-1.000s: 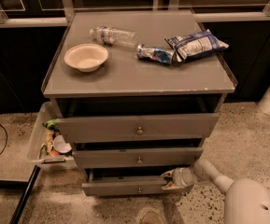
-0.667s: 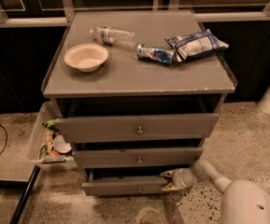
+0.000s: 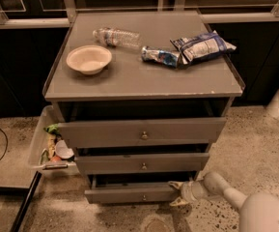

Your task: Open bottom drawer

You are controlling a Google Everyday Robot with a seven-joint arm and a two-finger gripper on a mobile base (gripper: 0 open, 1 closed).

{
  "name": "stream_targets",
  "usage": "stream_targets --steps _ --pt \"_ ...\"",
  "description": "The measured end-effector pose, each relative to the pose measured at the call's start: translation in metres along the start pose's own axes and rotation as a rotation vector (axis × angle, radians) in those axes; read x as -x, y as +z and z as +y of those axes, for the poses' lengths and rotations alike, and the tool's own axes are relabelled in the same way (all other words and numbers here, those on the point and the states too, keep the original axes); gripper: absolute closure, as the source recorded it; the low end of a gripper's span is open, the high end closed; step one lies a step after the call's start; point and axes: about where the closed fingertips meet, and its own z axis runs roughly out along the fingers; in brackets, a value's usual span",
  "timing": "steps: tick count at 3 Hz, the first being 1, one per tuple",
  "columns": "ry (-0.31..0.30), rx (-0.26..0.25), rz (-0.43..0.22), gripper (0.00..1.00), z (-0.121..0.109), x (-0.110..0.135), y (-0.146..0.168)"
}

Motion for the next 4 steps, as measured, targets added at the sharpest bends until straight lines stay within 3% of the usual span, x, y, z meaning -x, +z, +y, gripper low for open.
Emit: stream_targets --steps 2,3,4 --pt "-0.036 -0.003 0.001 0.88 0.023 0.014 -0.014" --pt "-0.044 -0.001 -0.004 0.85 0.04 0.014 -0.023" --pt "-0.044 -0.001 -0.004 0.63 0.04 0.014 -0.023"
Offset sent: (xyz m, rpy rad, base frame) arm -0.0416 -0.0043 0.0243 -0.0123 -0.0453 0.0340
